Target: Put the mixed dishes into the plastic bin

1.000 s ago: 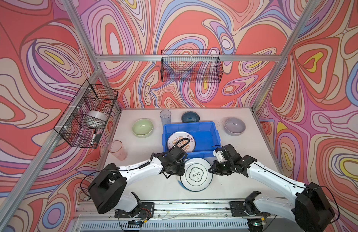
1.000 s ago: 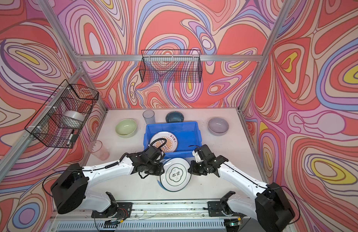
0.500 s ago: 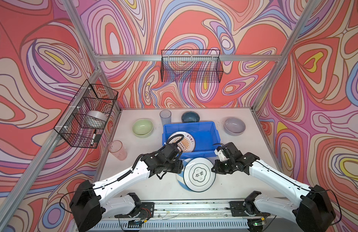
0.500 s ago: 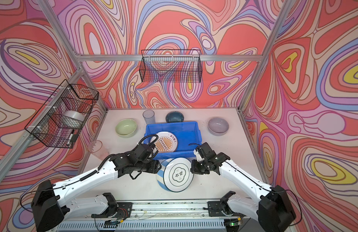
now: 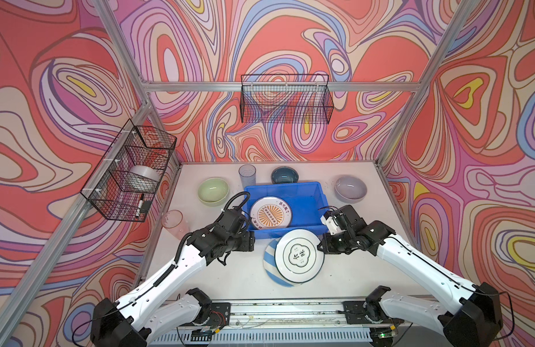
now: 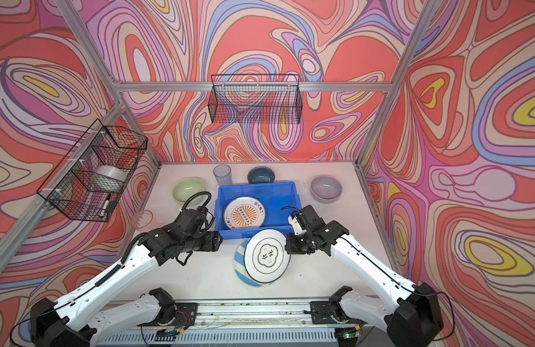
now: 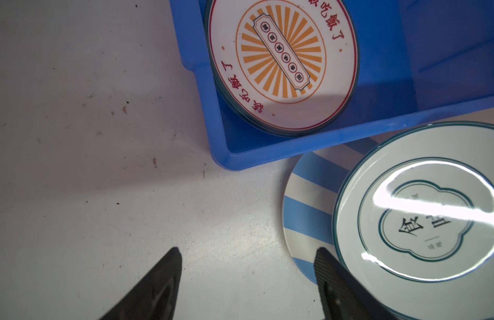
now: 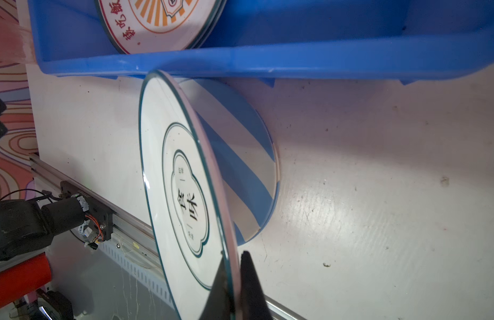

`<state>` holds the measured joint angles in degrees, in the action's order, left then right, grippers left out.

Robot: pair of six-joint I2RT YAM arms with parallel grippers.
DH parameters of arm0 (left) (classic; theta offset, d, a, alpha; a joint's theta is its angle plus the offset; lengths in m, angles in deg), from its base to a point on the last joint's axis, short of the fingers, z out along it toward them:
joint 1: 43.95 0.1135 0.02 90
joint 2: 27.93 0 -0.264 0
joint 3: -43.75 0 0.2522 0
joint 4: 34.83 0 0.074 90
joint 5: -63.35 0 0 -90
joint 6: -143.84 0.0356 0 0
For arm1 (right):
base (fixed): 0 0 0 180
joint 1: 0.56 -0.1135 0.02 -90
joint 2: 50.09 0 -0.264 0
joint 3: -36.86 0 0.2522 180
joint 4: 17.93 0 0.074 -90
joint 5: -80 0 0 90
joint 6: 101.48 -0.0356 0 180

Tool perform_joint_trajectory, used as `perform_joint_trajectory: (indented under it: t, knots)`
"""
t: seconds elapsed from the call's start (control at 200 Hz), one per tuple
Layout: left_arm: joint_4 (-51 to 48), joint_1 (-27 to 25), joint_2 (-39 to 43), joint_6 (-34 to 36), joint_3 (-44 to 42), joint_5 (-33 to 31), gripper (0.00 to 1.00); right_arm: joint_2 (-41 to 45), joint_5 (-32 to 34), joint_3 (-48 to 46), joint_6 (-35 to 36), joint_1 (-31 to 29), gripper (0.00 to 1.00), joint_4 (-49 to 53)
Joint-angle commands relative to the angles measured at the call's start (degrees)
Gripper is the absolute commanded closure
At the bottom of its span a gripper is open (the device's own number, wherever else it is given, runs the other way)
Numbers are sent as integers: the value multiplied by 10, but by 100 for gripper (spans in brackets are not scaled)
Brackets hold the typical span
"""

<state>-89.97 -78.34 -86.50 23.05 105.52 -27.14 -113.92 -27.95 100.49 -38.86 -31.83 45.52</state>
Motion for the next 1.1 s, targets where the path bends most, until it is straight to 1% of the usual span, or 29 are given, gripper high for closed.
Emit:
perform_joint_trajectory:
  t: [0.0, 0.1, 0.21, 0.376, 0.531, 0.666, 0.801, 0.887, 0.957, 1.097]
  knots:
    - [-32, 19, 3, 29, 17, -9, 21, 2, -31, 23, 21, -2, 100, 4]
    - [-30, 34, -6, 34, 25, -8, 21, 9, -43, 33, 13, -2, 100, -14]
    - [-20, 45, -22, 34, 27, -12, 21, 6, -26, 67, -7, -1, 100, -24]
    - [-8, 59, -47, 35, 39, -5, 23, -30, -4, 121, -8, 3, 100, -36]
    - [0, 70, -72, 35, 52, -2, 28, -74, -1, 161, -13, 21, 100, -65]
    - [9, 81, -94, 35, 65, 8, 33, -112, -36, 207, -19, 65, 100, -100]
    - [26, 94, -121, 35, 70, 24, 40, -163, -6, 277, 2, 95, 100, -83]
    - [36, 98, -139, 37, 72, 37, 43, -191, -23, 295, 3, 113, 100, -97]
    - [42, 100, -148, 37, 73, 42, 45, -213, -18, 309, 6, 116, 100, -105]
    - [55, 102, -162, 35, 74, 44, 50, -256, 25, 327, 15, 116, 100, -108]
